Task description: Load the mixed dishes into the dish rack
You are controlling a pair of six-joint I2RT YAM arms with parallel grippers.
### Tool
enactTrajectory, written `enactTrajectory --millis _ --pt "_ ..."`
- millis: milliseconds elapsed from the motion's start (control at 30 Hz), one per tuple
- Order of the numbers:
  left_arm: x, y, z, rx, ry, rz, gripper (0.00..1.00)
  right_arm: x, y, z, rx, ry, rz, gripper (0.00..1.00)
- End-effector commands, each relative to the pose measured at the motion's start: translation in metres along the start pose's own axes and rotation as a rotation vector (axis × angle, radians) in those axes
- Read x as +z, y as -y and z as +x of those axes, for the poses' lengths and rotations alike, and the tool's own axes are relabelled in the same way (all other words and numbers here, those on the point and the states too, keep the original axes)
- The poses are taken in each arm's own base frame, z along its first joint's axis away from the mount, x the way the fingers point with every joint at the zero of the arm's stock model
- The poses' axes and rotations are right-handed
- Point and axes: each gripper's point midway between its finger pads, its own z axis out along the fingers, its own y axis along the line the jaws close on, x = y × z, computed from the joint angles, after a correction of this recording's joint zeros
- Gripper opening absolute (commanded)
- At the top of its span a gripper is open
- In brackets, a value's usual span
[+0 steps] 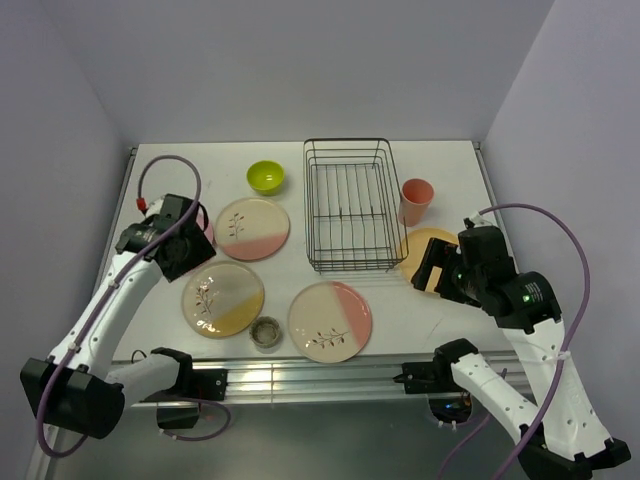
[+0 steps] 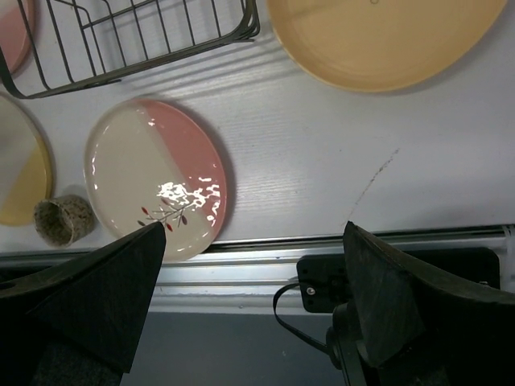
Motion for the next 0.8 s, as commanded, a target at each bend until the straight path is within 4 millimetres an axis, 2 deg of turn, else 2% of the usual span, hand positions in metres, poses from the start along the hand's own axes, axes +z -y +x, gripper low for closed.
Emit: enactTrajectory --millis 0,100,200,267,333,400,433,467,500,533,567,600,633,667,700,733,767 --pt "0.007 0.003 0.033 0.036 -0.080 -0.024 0.69 0.006 -0.006 -0.005 -0.049 0.016 -0.034 0.98" --pt "-0.007 0.031 0.060 0.121 -0.105 0.052 0.68 0.014 -0.016 0.003 -0.080 -0.043 -0.087 0.98" --pt "-0.018 0.046 0.093 0.216 -0.161 0.070 0.67 0.018 -0.020 0.003 -0.066 -0.042 -0.101 0.96" --pt "-0.022 0.053 0.097 0.244 -0.154 0.058 0.69 0.017 -0.020 0.000 -0.063 -0.026 -0.102 0.96" --pt "-0.024 0.070 0.094 0.261 -0.133 0.091 0.70 0.017 -0.022 -0.002 -0.064 -0.023 -0.109 0.96" --pt "-0.030 0.099 0.067 0.263 -0.054 0.155 0.73 0.019 -0.024 0.000 -0.063 -0.035 -0.119 0.96" --pt "-0.019 0.109 0.061 0.290 -0.048 0.128 0.76 0.020 -0.025 0.000 -0.061 -0.039 -0.122 0.96" --pt "-0.028 0.130 0.039 0.303 -0.022 0.177 0.76 0.020 -0.026 0.001 -0.057 -0.046 -0.124 0.96" --pt "-0.018 0.135 0.018 0.274 -0.019 0.157 0.77 0.019 -0.028 0.002 -0.055 -0.051 -0.132 0.96" --pt "0.003 0.145 0.012 0.287 -0.047 0.127 0.77 0.018 -0.029 0.001 -0.052 -0.050 -0.136 0.96" --pt "-0.001 0.164 -0.010 0.273 -0.024 0.170 0.77 0.015 -0.030 -0.001 -0.052 -0.042 -0.141 0.96" --pt "0.011 0.167 -0.027 0.230 -0.044 0.174 0.77 0.014 -0.029 -0.001 -0.055 -0.039 -0.138 0.96" --pt "0.032 0.175 -0.030 0.226 -0.071 0.156 0.77 0.013 -0.027 -0.003 -0.052 -0.027 -0.128 0.96" --pt "0.031 0.188 -0.049 0.193 -0.051 0.183 0.77 0.010 -0.026 -0.005 -0.053 -0.022 -0.123 0.96" --pt "0.041 0.190 -0.061 0.162 -0.054 0.178 0.77 0.009 -0.025 -0.005 -0.053 -0.020 -0.117 0.96" --pt "0.055 0.204 -0.071 0.146 -0.045 0.179 0.77 0.008 -0.024 -0.006 -0.053 -0.016 -0.110 0.96" --pt "0.062 0.209 -0.075 0.128 -0.044 0.175 0.77 0.006 -0.023 -0.006 -0.053 -0.015 -0.109 0.96"
